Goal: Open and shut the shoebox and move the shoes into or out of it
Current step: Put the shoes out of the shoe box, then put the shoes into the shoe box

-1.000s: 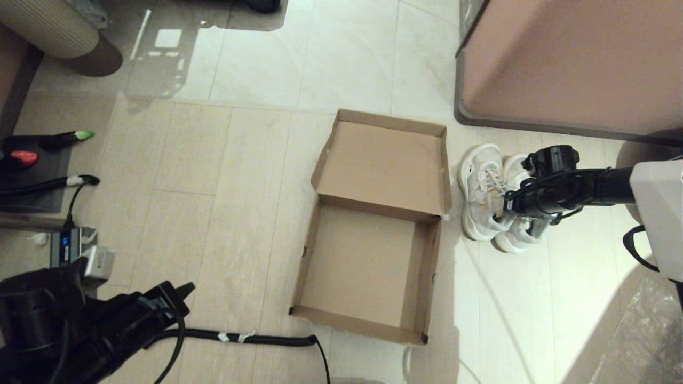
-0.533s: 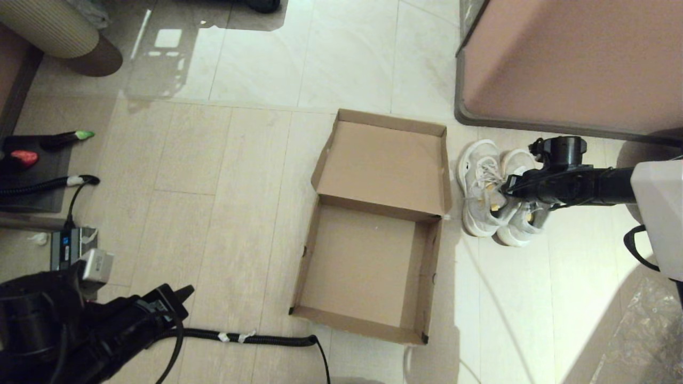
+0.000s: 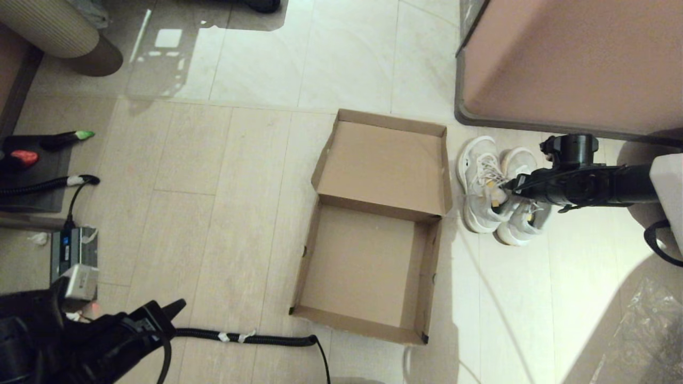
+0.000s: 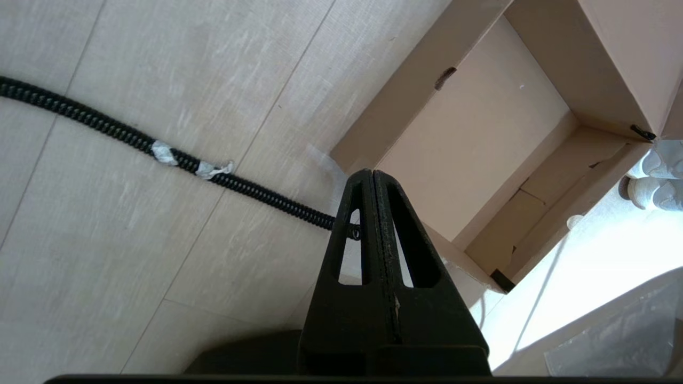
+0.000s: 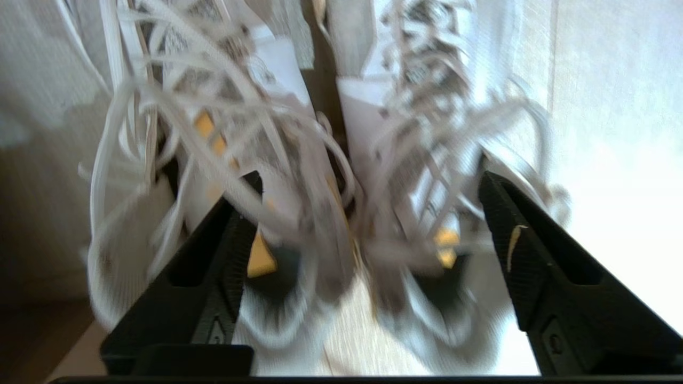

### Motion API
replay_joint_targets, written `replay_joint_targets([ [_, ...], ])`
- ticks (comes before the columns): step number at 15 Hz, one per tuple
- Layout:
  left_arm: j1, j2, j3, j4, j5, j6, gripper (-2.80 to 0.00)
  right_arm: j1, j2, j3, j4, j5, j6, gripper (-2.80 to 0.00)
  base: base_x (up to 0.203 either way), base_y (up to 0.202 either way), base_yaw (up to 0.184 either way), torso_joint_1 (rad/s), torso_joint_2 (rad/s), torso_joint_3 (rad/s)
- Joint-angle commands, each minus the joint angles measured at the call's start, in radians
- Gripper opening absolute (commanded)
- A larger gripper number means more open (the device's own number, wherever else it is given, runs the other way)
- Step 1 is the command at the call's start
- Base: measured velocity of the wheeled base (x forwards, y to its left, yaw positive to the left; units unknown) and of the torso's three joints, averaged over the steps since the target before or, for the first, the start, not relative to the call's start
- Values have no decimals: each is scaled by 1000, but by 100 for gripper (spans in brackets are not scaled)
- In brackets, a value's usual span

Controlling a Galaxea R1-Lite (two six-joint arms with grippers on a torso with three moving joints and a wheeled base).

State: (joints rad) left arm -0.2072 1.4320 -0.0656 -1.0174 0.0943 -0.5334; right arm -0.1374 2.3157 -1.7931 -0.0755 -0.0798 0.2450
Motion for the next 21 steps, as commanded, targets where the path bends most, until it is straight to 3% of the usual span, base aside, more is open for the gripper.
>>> replay_joint_targets([
  [1, 0, -30, 16, -6, 1, -3, -280, -1, -56, 48, -1, -1, 3, 0, 0, 0, 0, 0, 0, 0],
  [11, 8, -85, 44, -6, 1, -2, -280, -64, -190, 308, -89, -44, -21, 0, 0, 0, 0, 0, 0, 0],
  [21, 20, -71, 44, -1, -2, -4, -280, -57, -53, 293, -162, -45, -23, 0, 0, 0, 0, 0, 0, 0],
])
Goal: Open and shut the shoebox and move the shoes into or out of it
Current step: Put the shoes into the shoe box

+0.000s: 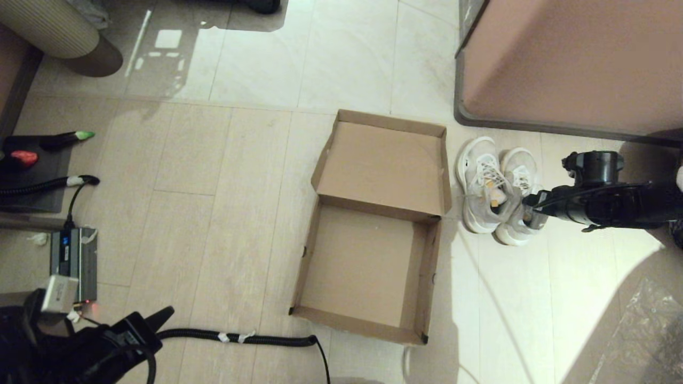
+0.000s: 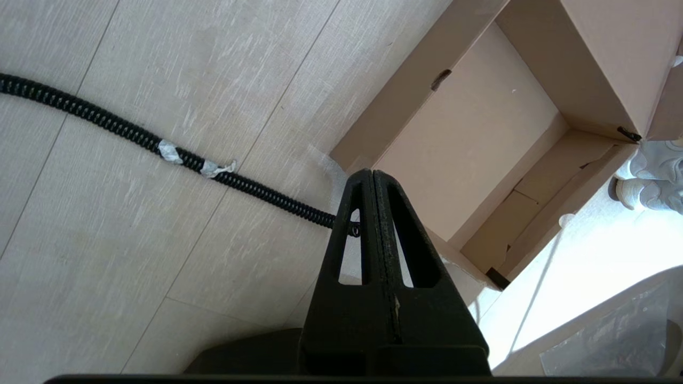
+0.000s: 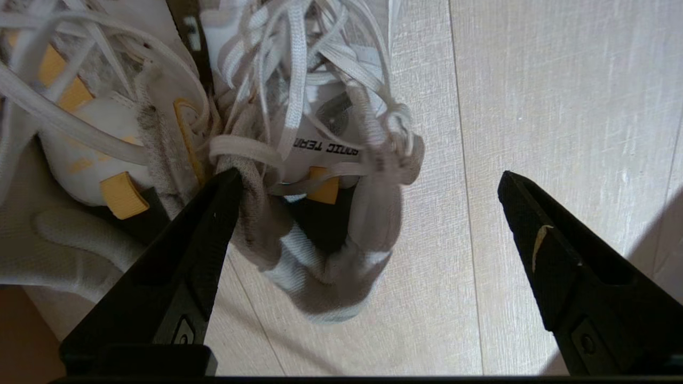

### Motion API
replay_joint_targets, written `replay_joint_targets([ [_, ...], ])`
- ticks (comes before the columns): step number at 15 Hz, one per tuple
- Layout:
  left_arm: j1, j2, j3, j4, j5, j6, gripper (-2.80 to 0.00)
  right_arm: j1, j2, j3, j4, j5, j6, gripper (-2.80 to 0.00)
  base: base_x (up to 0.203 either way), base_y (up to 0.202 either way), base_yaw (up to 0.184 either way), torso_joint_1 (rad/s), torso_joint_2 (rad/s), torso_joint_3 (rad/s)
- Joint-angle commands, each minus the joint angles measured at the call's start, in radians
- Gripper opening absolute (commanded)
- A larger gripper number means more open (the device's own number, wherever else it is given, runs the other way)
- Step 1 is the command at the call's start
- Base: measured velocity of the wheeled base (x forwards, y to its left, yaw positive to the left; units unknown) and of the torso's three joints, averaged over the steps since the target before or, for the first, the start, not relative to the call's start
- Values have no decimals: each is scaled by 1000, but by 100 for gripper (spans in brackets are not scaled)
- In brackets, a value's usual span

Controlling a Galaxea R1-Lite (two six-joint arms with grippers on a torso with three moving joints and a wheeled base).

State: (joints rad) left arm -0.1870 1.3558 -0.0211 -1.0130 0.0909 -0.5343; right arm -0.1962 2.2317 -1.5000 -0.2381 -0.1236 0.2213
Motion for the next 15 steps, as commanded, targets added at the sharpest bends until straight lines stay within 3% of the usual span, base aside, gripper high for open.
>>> replay_joint_targets([
  [1, 1, 11, 0, -6, 1, -4, -280, 1, 34, -2, 0, -1, 1, 0, 0, 0, 0, 0, 0, 0],
  [7, 0, 32, -5, -4, -3, -4, -280, -18, 38, 17, 6, -7, -21, 0, 0, 0, 0, 0, 0, 0],
  [15, 0, 21, 1, -9, -2, -4, -280, -175, 42, 87, 3, -8, -56, 0, 0, 0, 0, 0, 0, 0],
])
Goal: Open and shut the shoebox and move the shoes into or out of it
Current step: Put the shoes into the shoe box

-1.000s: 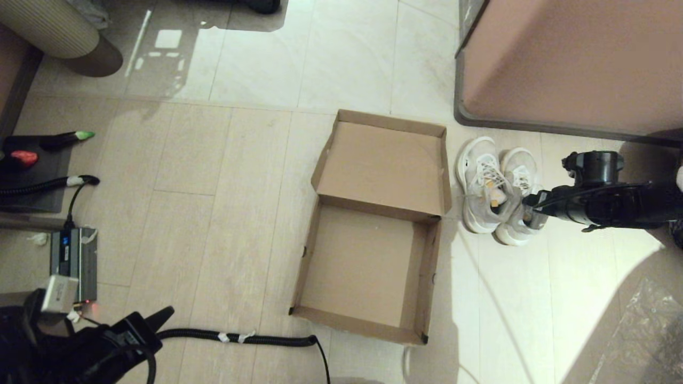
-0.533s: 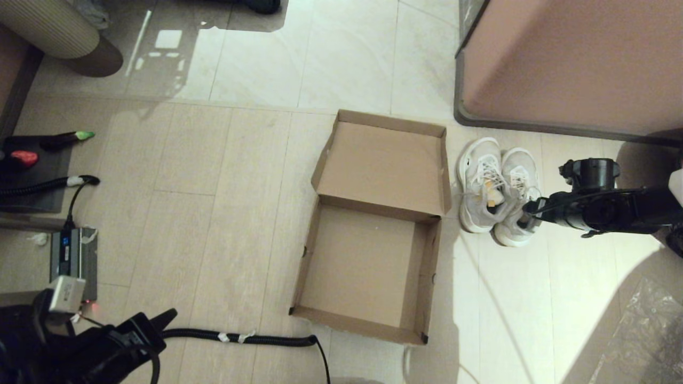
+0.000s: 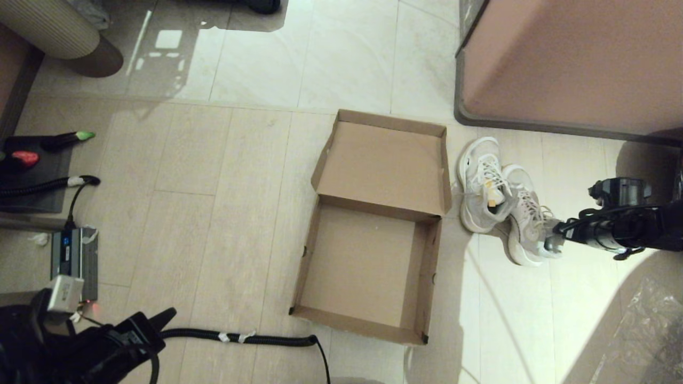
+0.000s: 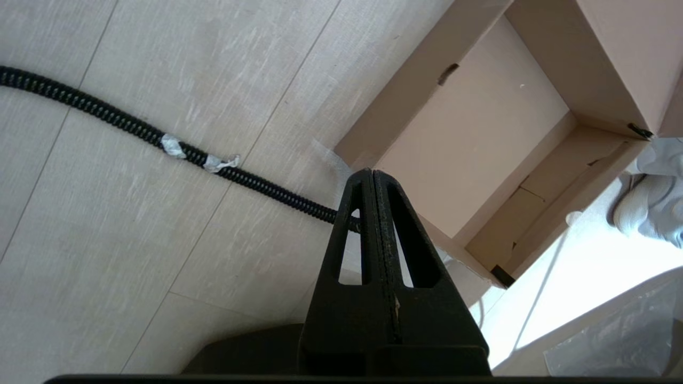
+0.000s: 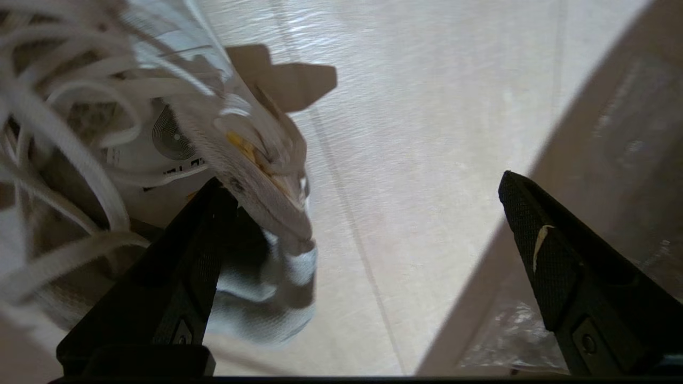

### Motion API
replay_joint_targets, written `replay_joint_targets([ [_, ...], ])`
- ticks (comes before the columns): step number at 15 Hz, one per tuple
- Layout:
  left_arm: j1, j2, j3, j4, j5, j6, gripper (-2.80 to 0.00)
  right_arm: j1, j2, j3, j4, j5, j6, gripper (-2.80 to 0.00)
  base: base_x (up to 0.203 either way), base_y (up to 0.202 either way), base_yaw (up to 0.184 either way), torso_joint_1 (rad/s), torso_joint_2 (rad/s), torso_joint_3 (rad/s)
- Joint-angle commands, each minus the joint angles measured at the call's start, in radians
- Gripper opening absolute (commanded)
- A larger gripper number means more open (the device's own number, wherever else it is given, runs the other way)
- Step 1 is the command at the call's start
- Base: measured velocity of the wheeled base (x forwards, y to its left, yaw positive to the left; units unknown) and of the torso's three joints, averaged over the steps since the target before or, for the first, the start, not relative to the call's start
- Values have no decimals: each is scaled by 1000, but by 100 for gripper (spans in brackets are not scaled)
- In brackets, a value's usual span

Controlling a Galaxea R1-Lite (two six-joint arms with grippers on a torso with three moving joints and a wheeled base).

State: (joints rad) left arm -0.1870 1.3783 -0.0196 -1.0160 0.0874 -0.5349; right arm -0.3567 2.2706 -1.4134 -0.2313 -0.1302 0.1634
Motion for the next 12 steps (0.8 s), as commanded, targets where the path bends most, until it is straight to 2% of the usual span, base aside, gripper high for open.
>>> replay_joint_targets([
  [1, 0, -5, 1, -6, 2, -4, -280, -43, 4, -1, -3, -1, -1, 0, 0, 0, 0, 0, 0, 0],
  [5, 0, -15, 1, -6, 2, -2, -280, -123, 0, -1, -3, -1, -18, 0, 0, 0, 0, 0, 0, 0],
  [8, 0, -38, 19, -6, 3, -1, -280, -120, -72, 27, -4, 14, -8, 0, 0, 0, 0, 0, 0, 0],
  [10, 1, -46, 20, -6, 6, 0, -280, -96, -164, 99, -5, 89, -5, 0, 0, 0, 0, 0, 0, 0],
  [12, 7, -47, 19, -9, 6, 0, -280, -84, -247, 232, -5, 195, -11, 0, 0, 0, 0, 0, 0, 0],
])
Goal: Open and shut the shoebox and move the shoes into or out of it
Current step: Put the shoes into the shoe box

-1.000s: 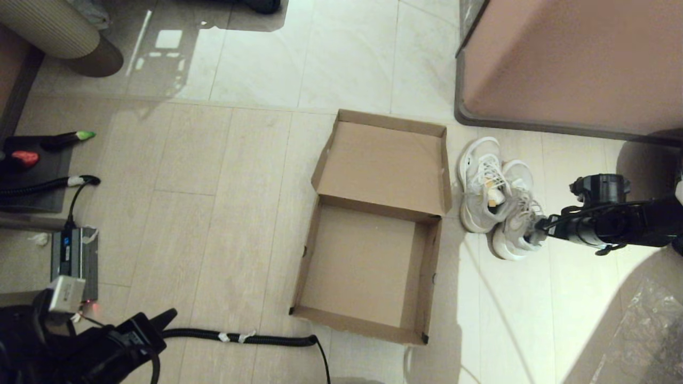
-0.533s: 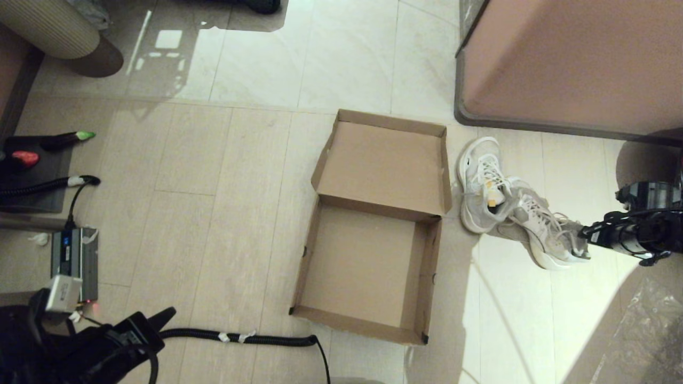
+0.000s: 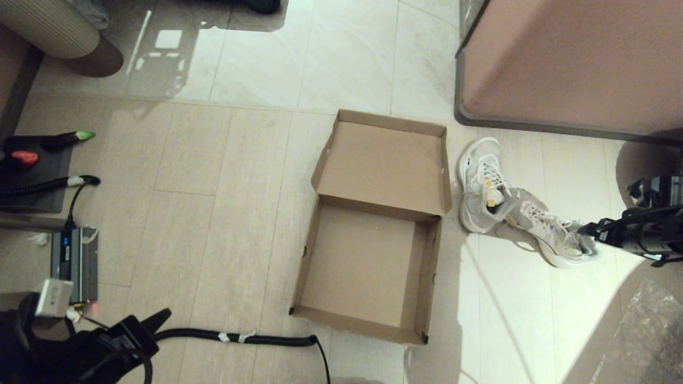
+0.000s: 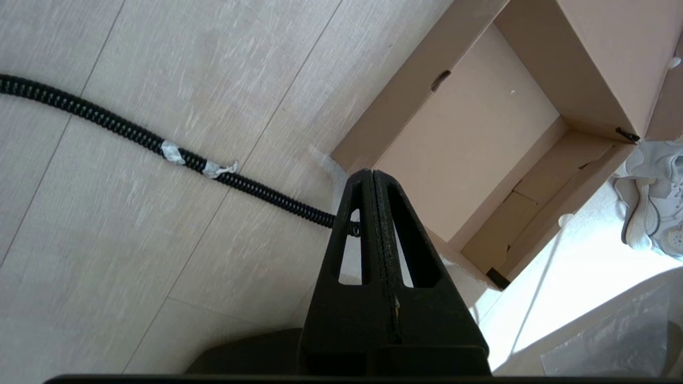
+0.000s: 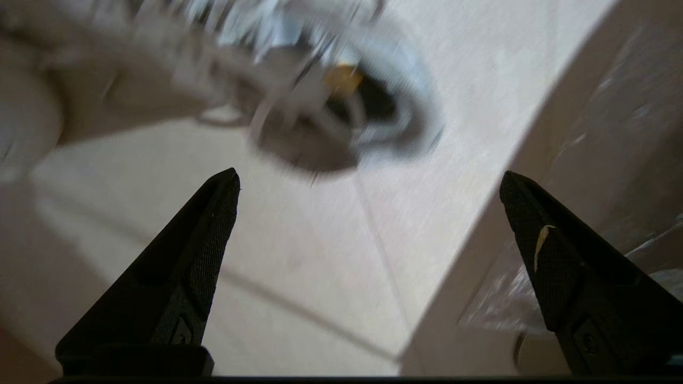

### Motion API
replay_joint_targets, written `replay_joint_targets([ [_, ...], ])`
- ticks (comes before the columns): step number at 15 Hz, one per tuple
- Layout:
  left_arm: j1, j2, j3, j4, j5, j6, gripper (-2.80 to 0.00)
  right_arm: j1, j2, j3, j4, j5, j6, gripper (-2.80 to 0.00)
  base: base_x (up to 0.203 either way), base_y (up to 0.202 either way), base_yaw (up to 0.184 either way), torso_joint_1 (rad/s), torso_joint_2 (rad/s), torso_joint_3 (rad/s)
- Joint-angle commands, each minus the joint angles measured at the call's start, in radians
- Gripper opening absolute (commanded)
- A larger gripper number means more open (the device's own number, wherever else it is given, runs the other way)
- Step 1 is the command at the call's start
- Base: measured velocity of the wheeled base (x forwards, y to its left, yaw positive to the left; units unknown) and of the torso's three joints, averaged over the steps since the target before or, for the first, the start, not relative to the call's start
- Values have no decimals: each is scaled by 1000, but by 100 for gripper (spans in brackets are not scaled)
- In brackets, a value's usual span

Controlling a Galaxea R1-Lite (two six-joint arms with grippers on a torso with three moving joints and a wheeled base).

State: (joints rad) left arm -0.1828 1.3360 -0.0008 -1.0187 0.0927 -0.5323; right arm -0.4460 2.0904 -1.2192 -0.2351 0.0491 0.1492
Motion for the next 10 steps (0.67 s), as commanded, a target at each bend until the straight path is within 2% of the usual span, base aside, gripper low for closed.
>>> replay_joint_targets([
  [1, 3, -6, -5, -7, 1, -3, -280, 7, -99, 103, -2, 78, -10, 0, 0, 0, 0, 0, 0, 0],
  [3, 3, -10, -9, -31, 1, -1, -280, 12, -130, 203, -18, 142, -37, 0, 0, 0, 0, 0, 0, 0],
  [5, 4, -2, -37, -51, 1, 2, -280, 22, -109, 248, -96, 158, -44, 0, 0, 0, 0, 0, 0, 0],
  [10, 51, 94, -188, -54, 4, 3, -280, 48, 25, 231, -211, 223, -45, 0, 0, 0, 0, 0, 0, 0],
])
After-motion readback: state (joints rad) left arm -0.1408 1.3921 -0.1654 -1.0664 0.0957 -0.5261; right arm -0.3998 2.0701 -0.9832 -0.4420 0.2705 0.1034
